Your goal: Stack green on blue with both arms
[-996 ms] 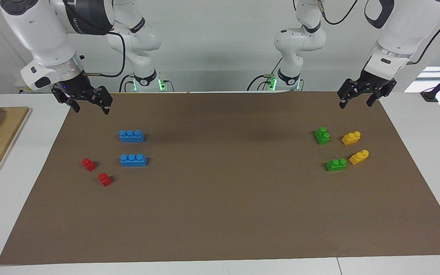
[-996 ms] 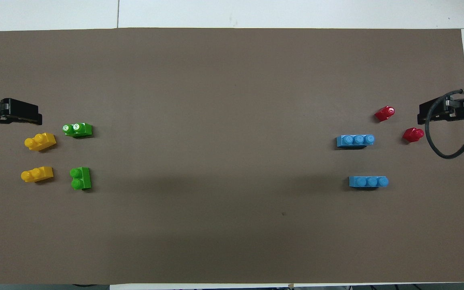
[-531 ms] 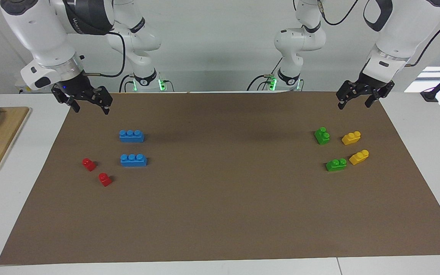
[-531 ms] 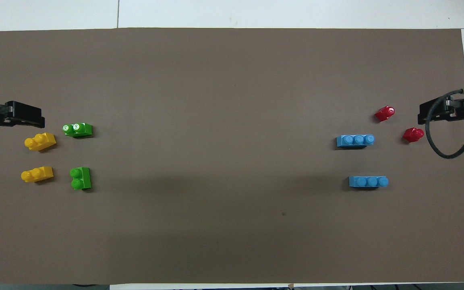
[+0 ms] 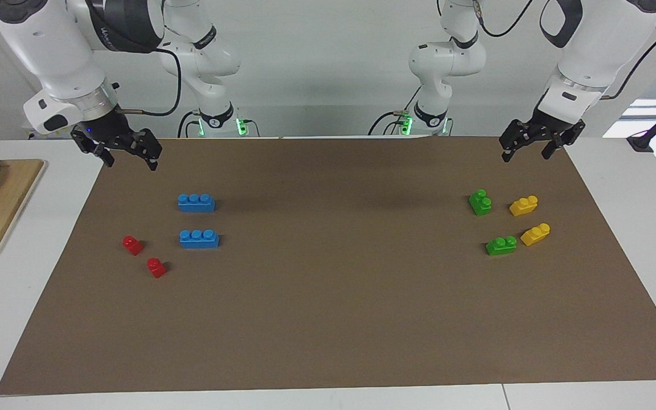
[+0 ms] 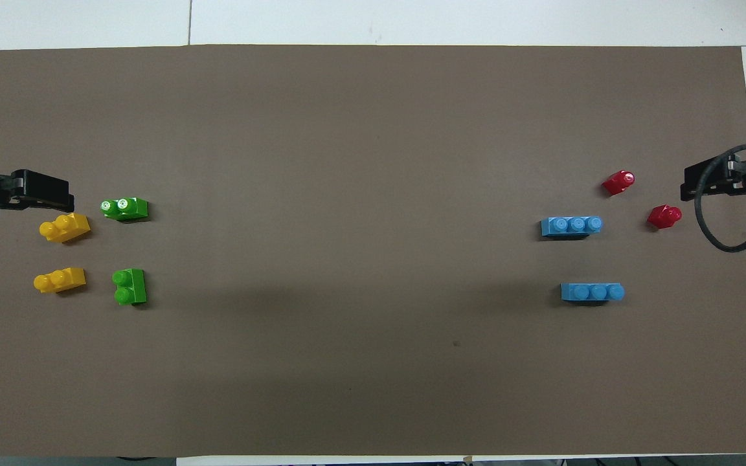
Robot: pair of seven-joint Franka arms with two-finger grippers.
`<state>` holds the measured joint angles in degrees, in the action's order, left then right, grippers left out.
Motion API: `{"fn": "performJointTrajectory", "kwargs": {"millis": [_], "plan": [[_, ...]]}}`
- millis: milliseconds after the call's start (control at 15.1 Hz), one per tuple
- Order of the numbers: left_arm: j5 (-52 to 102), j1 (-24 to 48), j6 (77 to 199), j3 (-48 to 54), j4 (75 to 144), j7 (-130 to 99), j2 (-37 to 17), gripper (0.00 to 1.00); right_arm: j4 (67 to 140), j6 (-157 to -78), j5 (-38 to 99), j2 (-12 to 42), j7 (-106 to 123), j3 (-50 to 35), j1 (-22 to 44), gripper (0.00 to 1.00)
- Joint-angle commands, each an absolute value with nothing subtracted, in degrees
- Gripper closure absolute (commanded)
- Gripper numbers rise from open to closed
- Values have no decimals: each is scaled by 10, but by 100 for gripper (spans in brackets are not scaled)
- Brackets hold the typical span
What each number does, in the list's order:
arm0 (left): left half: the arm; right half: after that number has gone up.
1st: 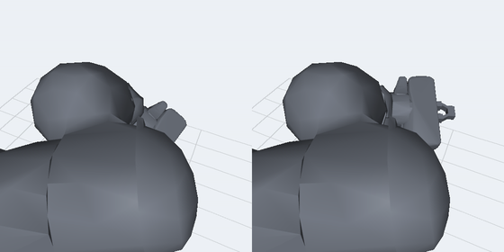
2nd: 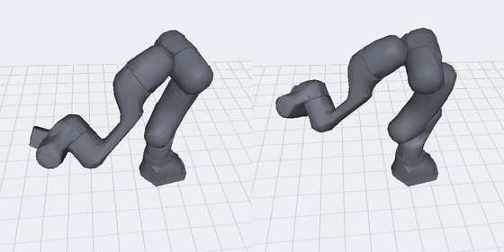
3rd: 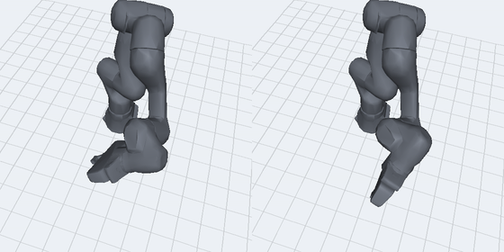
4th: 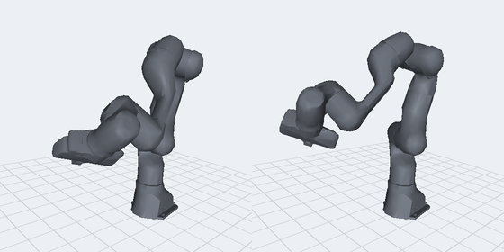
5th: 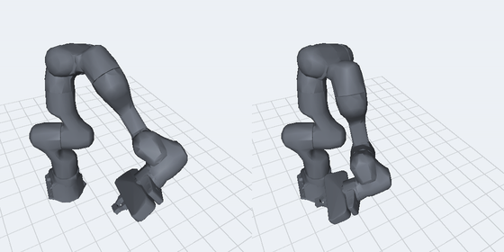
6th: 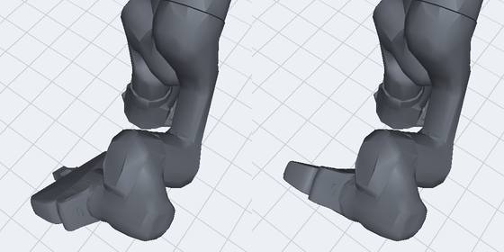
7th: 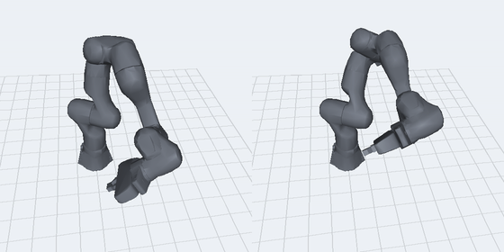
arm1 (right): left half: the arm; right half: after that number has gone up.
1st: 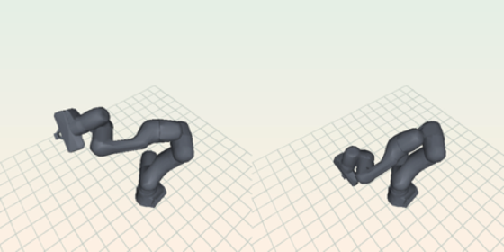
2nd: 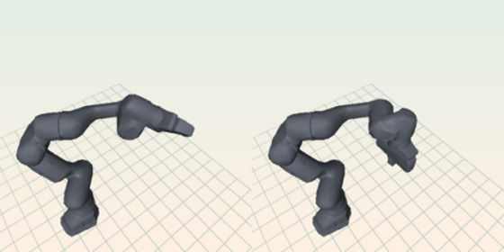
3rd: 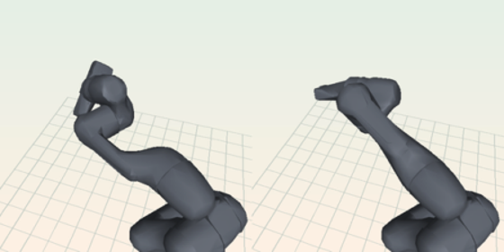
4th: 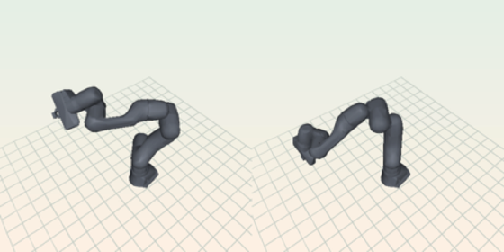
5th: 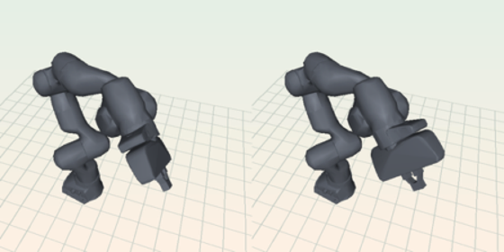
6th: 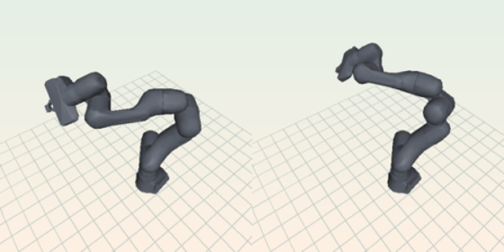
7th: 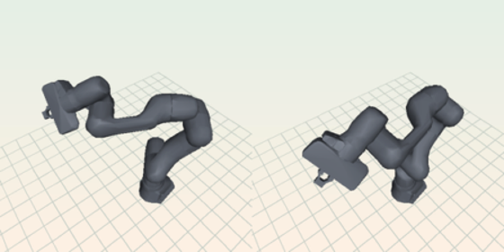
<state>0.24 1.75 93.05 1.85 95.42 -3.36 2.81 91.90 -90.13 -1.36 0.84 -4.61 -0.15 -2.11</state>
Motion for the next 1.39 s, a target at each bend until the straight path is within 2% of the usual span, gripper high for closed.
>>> {"fn": "performJointTrajectory", "kwargs": {"millis": [0,199,398,664,930,1328], "plan": [[-7,11,989,21,1025,-26,65,0,926,-903,-11,-1,-20,-4,-32,0],[-7,5,1026,21,1086,-25,91,0,927,-926,-11,0,-16,-4,-39,0],[-8,4,1048,21,1126,-25,95,0,930,-937,-11,0,-31,-4,-37,0],[-8,4,1119,21,1216,-24,116,0,940,-944,-8,1,-206,-5,-33,0],[-8,-9,1151,21,1262,21,108,0,966,-996,9,0,-389,-7,-29,0],[-7,-37,1175,22,1302,-8,101,0,996,-1026,66,15,-607,-8,-30,0]]}}
